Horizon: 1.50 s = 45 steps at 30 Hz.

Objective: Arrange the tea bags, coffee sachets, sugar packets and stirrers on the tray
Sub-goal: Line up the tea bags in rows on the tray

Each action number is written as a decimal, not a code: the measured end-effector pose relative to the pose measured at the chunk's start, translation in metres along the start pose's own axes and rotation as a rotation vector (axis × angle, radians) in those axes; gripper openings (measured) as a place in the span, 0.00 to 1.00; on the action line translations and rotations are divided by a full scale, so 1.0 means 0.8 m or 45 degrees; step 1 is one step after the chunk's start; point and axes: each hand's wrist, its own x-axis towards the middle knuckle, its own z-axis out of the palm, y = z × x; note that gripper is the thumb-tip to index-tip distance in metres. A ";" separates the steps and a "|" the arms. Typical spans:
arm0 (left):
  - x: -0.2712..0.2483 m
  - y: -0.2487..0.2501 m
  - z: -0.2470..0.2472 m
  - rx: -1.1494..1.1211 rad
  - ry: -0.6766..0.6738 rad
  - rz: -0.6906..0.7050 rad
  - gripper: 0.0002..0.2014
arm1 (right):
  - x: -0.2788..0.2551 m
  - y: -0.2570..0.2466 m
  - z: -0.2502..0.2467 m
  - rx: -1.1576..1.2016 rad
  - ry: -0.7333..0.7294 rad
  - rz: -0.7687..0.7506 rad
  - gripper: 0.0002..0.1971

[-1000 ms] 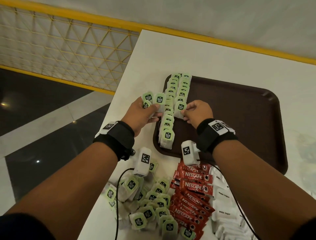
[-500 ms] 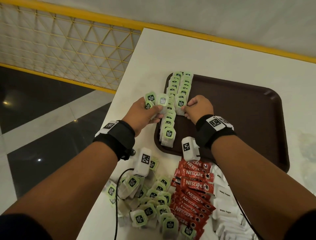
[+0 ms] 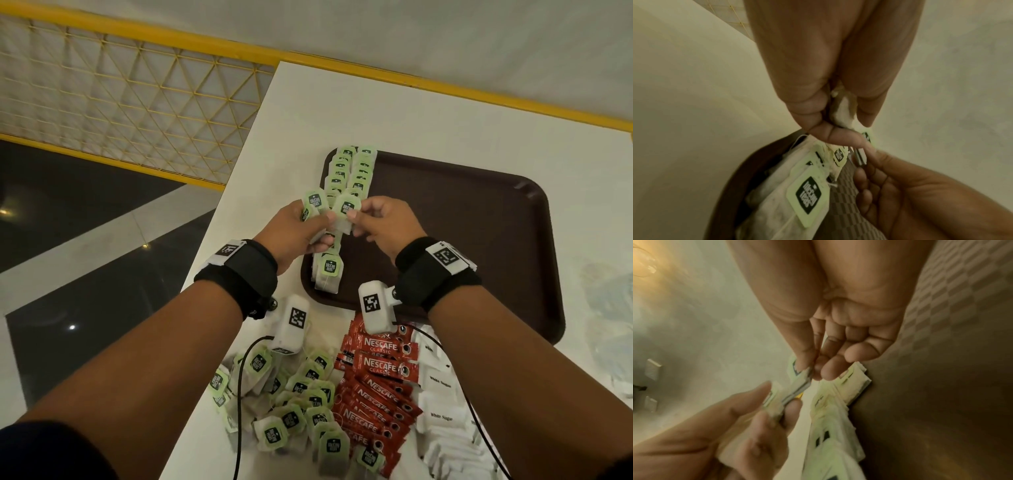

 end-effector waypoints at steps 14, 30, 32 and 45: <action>-0.019 0.006 -0.020 -0.031 0.042 -0.060 0.03 | 0.035 0.029 -0.005 -0.452 0.166 0.151 0.11; -0.025 0.006 0.009 0.242 -0.104 -0.069 0.13 | -0.029 -0.013 0.009 -0.088 -0.174 -0.084 0.07; -0.026 0.007 0.010 0.229 -0.064 -0.064 0.08 | -0.029 -0.004 0.005 -0.038 -0.109 -0.020 0.06; -0.037 0.010 -0.006 -0.079 0.052 -0.209 0.10 | -0.003 0.038 0.000 -0.047 0.127 0.296 0.09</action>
